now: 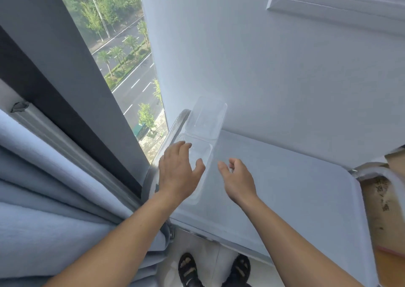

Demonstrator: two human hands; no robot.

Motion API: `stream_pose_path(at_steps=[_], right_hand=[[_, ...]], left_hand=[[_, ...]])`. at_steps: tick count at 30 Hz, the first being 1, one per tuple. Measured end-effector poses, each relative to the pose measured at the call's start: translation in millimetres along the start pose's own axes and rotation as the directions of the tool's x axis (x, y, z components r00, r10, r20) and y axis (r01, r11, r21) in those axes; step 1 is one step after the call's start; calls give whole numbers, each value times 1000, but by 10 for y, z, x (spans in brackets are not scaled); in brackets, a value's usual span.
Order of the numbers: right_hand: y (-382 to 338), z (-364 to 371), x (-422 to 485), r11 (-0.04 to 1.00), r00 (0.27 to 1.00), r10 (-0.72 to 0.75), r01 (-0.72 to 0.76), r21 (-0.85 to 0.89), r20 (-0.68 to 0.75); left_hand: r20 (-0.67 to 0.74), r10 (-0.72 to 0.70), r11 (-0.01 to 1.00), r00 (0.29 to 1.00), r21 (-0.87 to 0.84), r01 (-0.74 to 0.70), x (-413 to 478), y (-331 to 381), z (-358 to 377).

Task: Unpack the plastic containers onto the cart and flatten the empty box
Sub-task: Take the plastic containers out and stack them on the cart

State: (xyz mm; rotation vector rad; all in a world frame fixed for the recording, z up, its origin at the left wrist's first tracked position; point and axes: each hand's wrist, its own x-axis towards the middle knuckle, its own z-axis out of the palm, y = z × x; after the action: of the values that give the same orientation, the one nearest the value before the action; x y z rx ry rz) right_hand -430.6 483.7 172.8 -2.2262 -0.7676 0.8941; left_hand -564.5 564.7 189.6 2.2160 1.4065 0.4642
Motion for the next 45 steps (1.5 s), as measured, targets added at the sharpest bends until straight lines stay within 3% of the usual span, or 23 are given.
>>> stream_pose_path(at_steps=[9, 14, 24, 32, 45], right_hand=[[599, -906, -429, 999, 991, -27, 22, -35, -132], [1266, -1588, -915, 1000, 976, 19, -20, -3, -215], [2721, -3041, -2133, 995, 918, 71, -92, -37, -391], [3306, -3660, -2478, 994, 867, 106, -82, 72, -487], [3638, -4748, -1763, 991, 831, 128, -132, 32, -541]], left_hand=[[259, 197, 966, 945, 116, -233, -302, 862, 381], [384, 315, 922, 868, 93, -375, -729, 1677, 733], [481, 544, 790, 688, -17, -613, -1950, 3342, 1396], [536, 637, 702, 554, -107, -704, -2456, 4197, 1763], [513, 684, 692, 518, -232, -684, -1788, 5293, 2517]])
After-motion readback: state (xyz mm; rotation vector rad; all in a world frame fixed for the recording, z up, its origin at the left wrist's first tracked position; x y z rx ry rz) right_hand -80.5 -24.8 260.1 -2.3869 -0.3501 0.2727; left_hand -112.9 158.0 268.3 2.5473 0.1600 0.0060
